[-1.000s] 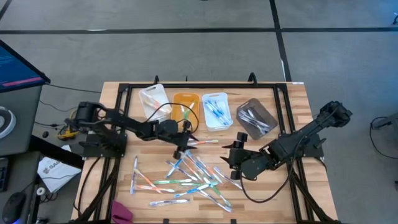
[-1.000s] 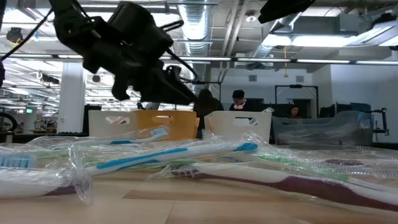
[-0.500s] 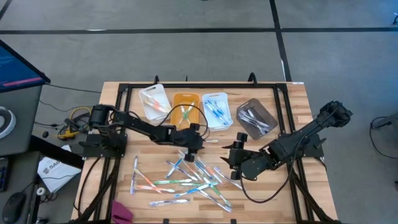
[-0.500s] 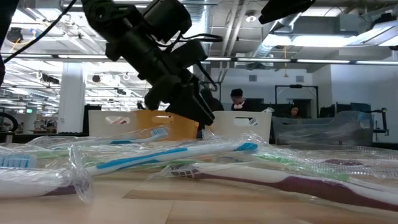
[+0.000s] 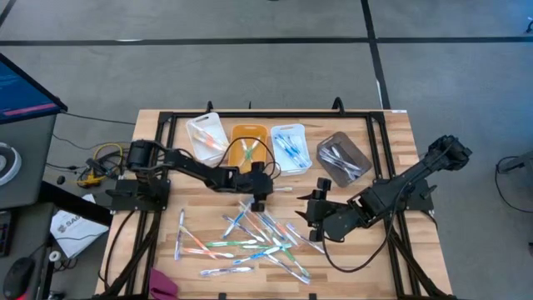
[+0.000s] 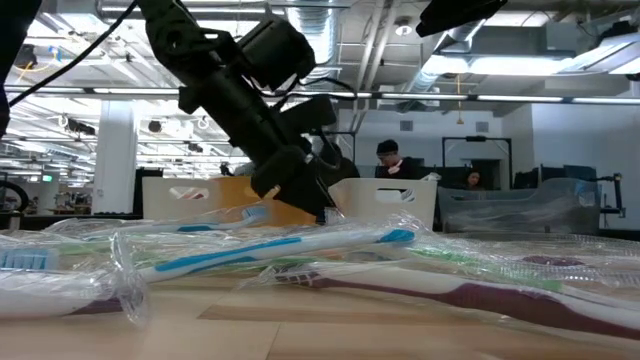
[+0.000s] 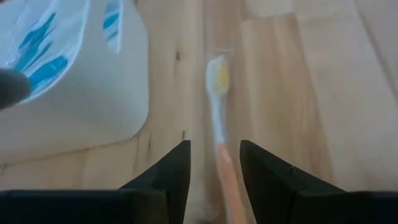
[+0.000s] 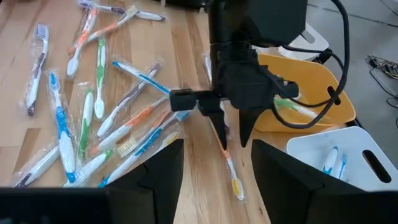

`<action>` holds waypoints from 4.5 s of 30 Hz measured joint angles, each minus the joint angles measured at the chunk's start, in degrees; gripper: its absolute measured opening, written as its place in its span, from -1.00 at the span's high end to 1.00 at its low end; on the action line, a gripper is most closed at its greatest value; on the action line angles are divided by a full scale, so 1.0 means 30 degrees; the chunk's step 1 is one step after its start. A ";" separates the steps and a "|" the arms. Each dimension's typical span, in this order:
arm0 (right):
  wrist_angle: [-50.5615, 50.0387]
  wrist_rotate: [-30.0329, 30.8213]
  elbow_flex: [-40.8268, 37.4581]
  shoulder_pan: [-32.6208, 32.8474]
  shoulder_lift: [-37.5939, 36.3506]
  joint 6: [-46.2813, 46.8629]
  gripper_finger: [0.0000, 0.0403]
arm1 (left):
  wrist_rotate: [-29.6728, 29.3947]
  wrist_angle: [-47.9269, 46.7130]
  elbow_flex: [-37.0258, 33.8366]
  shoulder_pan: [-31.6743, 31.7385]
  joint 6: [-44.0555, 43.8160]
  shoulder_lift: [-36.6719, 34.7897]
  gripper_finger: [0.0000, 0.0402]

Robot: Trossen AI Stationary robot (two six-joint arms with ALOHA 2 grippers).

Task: Pick & Place Toothbrushes
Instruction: Put the white orange toothbrush into the left white bin

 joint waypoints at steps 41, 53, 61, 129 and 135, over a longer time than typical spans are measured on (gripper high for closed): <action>-0.0324 -0.0051 -0.0001 0.0000 0.0007 0.0036 0.10 | -0.1340 -0.0457 -0.0015 -0.1861 0.1852 -0.1638 0.40; -0.0259 -0.0495 -0.0015 0.0000 0.0007 0.0189 0.10 | 0.0516 -0.0105 -0.0240 -0.1238 0.0862 -0.0335 0.40; -0.0255 -0.0495 -0.0015 0.0000 0.0007 0.0166 0.10 | 0.1459 0.0375 -0.0197 -0.0614 0.0909 -0.0021 0.40; -0.0405 -0.0488 -0.0015 0.0000 0.0007 0.0030 0.10 | 0.0849 0.0212 -0.0204 -0.0103 0.2127 -0.0902 0.40; -0.0391 -0.0488 -0.0015 0.0000 0.0007 0.0036 0.10 | -0.0514 0.0204 -0.0197 -0.0087 0.1458 -0.0317 0.40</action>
